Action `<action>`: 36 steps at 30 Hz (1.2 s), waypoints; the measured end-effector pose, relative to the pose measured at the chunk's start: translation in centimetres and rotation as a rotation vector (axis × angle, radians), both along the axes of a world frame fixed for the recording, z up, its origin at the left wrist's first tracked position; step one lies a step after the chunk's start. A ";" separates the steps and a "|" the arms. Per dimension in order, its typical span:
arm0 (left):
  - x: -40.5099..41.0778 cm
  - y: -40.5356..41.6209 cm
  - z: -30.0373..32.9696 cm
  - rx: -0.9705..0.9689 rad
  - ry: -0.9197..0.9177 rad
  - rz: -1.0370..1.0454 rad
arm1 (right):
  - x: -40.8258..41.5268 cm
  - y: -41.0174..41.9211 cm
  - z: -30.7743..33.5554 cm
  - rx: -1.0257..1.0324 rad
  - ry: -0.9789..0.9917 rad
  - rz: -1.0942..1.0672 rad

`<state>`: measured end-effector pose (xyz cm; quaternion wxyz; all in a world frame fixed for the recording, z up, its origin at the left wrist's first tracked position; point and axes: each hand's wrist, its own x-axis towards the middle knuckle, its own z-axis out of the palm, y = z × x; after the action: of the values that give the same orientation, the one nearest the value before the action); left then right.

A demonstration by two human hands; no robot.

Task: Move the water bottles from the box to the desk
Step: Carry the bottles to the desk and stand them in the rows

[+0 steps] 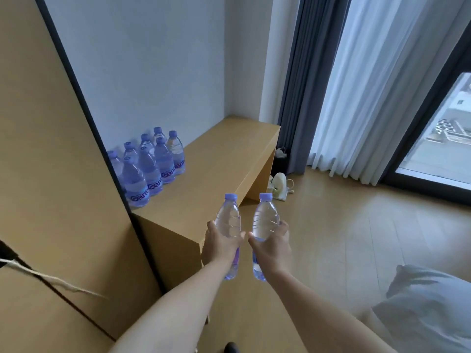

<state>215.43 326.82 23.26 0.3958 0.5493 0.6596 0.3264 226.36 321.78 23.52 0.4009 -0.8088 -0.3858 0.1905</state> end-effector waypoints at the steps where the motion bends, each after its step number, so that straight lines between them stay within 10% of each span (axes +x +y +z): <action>1: 0.5 2.0 0.1 0.002 0.031 0.009 | 0.5 2.2 0.2 -0.004 0.015 0.014; 36: 7.1 47.4 -0.2 -0.311 -0.374 0.514 | 12.1 59.9 1.0 -0.468 0.275 0.997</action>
<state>222.49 374.24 23.10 0.4938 0.2292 0.7341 0.4059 238.49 381.72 24.48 0.1191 -0.5638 -0.6129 0.5407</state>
